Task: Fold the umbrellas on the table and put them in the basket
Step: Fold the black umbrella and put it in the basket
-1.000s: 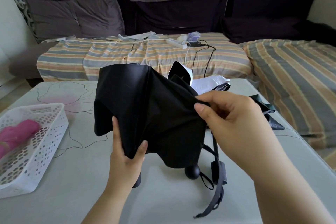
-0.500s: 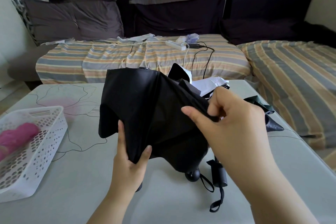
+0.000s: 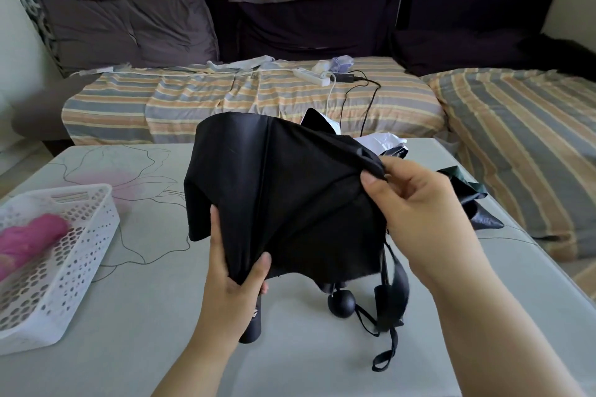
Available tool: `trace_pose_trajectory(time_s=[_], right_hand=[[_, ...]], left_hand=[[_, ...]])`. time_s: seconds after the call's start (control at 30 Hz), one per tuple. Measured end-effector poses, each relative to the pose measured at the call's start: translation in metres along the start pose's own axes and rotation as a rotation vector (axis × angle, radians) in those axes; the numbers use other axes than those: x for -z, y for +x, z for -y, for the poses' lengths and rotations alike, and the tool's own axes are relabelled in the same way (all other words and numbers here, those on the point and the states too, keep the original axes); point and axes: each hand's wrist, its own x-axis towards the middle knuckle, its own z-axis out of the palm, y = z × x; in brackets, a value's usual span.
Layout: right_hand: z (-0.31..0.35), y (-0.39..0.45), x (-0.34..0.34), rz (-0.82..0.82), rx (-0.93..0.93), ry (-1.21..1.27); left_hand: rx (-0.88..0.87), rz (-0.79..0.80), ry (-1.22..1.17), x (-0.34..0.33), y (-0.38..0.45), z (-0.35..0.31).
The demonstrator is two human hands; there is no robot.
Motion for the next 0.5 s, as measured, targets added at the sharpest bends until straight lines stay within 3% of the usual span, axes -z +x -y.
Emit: trace_pose_trajectory(time_s=[0.17, 0.23, 0.33, 0.4, 0.5], right_hand=[[0.003, -0.002, -0.001, -0.086, 0.082, -0.025], [-0.004, -0.001, 0.000, 0.042, 0.001, 0.035], [-0.021, -0.001, -0.003, 0.359, -0.167, 0.182], [-0.028, -0.001, -0.007, 0.456, -0.240, 0.342], [-0.027, -0.004, -0.018, 0.550, -0.167, 0.426]], left_hand=[[0.025, 0.003, -0.002, 0.001, 0.001, -0.005], [0.051, 0.013, -0.039, 0.000, 0.000, -0.006], [0.112, 0.034, -0.176, -0.001, -0.002, -0.009], [0.199, 0.061, -0.314, -0.001, -0.001, -0.011], [0.270, 0.097, -0.428, -0.004, 0.000, -0.014]])
